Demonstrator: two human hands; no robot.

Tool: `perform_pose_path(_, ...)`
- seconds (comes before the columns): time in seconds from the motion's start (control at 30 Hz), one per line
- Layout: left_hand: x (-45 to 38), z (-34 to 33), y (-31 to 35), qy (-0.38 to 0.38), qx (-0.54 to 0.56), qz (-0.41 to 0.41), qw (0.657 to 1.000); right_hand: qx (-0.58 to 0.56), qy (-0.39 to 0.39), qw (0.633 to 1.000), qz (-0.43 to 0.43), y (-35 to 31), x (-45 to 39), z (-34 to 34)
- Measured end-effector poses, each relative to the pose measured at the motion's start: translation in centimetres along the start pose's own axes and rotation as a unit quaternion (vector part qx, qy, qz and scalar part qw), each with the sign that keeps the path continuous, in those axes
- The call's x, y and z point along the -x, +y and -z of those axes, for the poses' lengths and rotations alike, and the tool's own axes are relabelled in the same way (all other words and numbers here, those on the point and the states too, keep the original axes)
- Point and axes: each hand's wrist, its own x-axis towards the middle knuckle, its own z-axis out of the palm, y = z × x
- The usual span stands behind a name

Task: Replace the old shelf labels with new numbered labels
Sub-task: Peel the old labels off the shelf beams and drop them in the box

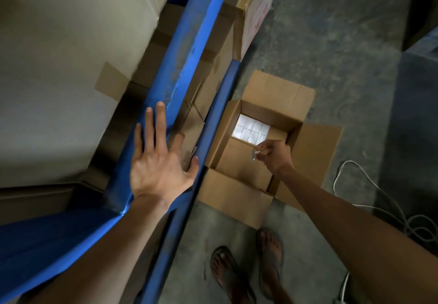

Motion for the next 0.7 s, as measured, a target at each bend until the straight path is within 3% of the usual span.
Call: perform_pose_path(0.7, -0.1, -0.4, 0.0, 0.006, -0.007, 0.0, 1.0, 0.051, 0.05, 0.996, -0.059, 1.0, -1.6, -0.9)
